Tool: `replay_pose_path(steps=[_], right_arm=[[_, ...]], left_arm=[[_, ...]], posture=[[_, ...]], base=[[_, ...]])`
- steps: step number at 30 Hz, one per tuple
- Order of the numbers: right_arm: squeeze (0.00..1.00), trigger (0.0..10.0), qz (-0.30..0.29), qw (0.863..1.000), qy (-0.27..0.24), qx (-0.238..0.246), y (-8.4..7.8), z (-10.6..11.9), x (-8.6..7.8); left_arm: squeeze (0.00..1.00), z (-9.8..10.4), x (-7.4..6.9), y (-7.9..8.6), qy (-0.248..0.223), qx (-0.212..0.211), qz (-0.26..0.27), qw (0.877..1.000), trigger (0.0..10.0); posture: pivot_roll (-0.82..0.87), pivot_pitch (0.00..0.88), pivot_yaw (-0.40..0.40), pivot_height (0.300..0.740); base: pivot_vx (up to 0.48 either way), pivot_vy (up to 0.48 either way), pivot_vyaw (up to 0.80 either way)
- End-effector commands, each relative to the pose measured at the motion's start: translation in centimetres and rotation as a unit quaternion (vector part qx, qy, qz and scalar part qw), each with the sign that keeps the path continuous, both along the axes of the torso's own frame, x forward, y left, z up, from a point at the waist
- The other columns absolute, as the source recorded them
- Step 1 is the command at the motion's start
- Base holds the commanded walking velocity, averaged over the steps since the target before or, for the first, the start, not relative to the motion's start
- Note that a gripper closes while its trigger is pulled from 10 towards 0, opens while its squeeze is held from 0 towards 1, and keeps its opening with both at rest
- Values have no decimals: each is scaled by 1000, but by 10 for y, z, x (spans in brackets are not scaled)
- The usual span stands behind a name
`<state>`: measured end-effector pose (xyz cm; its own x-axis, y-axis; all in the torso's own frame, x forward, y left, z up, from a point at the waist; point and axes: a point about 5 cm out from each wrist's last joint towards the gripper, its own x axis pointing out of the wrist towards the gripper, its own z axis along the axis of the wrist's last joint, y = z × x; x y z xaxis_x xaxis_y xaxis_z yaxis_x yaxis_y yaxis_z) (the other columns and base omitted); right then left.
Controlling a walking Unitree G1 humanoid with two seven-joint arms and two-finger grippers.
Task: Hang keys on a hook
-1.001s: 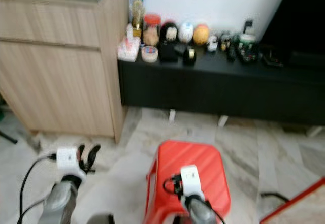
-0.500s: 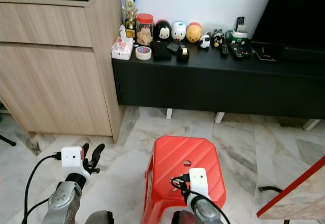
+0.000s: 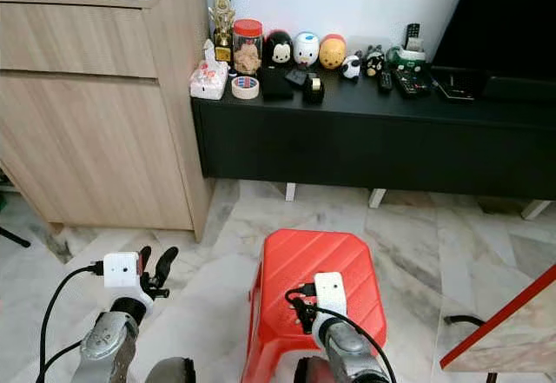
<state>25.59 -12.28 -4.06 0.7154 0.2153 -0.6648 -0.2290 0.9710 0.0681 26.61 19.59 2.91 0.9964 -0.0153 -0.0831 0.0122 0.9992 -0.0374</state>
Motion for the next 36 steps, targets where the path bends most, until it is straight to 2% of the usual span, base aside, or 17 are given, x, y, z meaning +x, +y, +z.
replay_pose_path(steps=[1,4,5,11,16,19,24,29,33,36], right_arm=[[1000,10000,18,1000,3,-14,-1,0,1],[1000,10000,55,998,-1,-25,4,3,3],[0,10000,71,997,-4,-33,5,3,4],[0,10000,98,994,-3,-42,7,5,6],[0,10000,153,981,-25,-116,-2,11,14],[0,10000,177,974,-33,-140,-3,13,17],[0,10000,114,989,-16,-92,-8,16,22],[0,10000,102,992,-7,-75,-7,15,21],[0,10000,109,991,20,-73,-7,9,14],[0,10000,82,994,33,-58,-9,6,11]], left_arm=[[0,0,-2,-3,-1,1,-9,1000,10000],[0,1,-5,-6,-6,0,-9,1000,10000],[0,1,-7,-7,-8,-2,-8,1000,10000],[0,2,-19,-12,-12,-9,-8,1000,10000],[0,8,-26,-13,-17,-10,-5,1000,10000],[0,10,-28,-14,-18,-10,-6,1000,10000],[0,17,-27,-14,-20,-10,-6,1000,10000],[0,20,-28,-14,-20,-9,-7,1000,10000],[0,22,-30,-13,-15,-7,-8,1000,10000],[0,23,-31,-13,-13,-6,-8,1000,10000]], posture=[[71,73,-113,623],[71,96,-123,623],[73,106,-126,623],[69,152,-134,623],[71,189,-137,623],[71,195,-137,623],[77,212,-133,623],[80,220,-129,623],[77,230,-126,623],[76,236,-126,623]], base=[[0,0,0],[0,0,0],[0,0,0],[0,0,0],[0,0,0],[0,0,0],[0,0,0],[0,0,0],[0,0,0],[0,0,0]])
